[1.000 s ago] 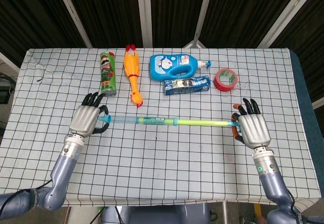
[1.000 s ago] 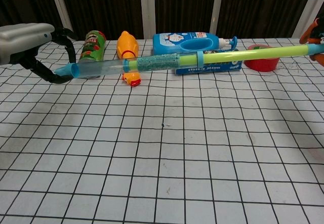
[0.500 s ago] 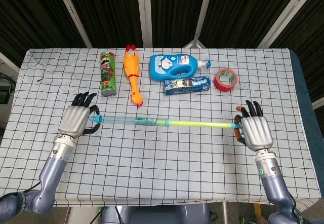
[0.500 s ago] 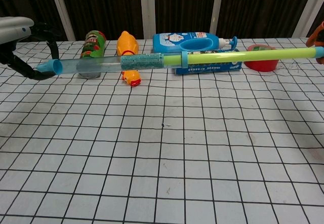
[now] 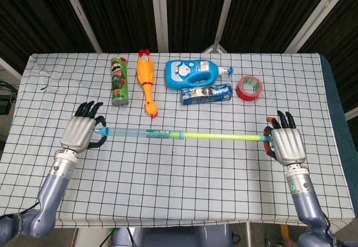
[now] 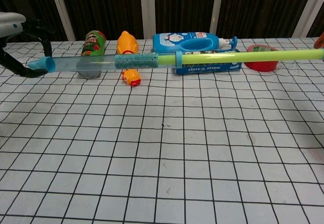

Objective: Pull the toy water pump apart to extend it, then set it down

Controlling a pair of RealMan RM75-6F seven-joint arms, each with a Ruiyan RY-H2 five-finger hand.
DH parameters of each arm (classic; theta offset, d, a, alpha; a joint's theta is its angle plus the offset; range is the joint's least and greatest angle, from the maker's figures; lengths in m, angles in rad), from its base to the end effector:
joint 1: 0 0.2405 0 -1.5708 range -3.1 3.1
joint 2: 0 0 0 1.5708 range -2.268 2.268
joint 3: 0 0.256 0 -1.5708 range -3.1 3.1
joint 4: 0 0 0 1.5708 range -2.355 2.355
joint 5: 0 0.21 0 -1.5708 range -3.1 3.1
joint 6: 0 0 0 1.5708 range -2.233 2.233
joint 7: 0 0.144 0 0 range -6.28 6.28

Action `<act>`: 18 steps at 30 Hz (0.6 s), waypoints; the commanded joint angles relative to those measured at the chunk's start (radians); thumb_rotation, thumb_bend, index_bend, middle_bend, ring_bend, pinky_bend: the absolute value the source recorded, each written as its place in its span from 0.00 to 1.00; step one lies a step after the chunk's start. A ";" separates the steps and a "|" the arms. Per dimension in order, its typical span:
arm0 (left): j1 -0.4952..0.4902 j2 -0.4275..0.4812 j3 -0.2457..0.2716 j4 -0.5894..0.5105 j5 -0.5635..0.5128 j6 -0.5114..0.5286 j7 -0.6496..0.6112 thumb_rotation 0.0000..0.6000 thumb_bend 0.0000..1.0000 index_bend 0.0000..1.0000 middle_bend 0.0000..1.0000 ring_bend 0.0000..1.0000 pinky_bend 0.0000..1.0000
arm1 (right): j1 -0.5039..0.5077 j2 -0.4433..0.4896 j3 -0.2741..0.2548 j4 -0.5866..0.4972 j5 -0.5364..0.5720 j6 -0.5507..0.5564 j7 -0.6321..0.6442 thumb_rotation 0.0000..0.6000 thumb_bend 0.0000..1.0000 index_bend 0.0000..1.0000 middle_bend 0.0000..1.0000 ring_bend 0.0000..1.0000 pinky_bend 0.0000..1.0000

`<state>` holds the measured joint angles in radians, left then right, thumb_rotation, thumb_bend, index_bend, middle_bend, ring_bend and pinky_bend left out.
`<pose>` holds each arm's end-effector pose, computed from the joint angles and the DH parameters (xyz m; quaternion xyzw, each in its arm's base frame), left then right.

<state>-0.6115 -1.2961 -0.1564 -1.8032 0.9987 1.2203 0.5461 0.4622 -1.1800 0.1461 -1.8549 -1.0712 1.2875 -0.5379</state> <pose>-0.1774 0.3128 0.0740 -0.6832 -0.3636 -0.3470 0.5298 -0.2174 -0.2845 0.1151 0.6549 -0.3562 0.3213 0.5839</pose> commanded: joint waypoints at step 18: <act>0.011 0.005 0.005 0.013 -0.001 -0.002 -0.008 1.00 0.51 0.60 0.07 0.00 0.02 | -0.008 0.016 0.005 0.032 0.012 -0.019 0.025 1.00 0.57 0.75 0.26 0.00 0.00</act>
<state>-0.6008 -1.2915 -0.1516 -1.7902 0.9977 1.2181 0.5379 0.4542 -1.1643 0.1506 -1.8233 -1.0595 1.2683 -0.5132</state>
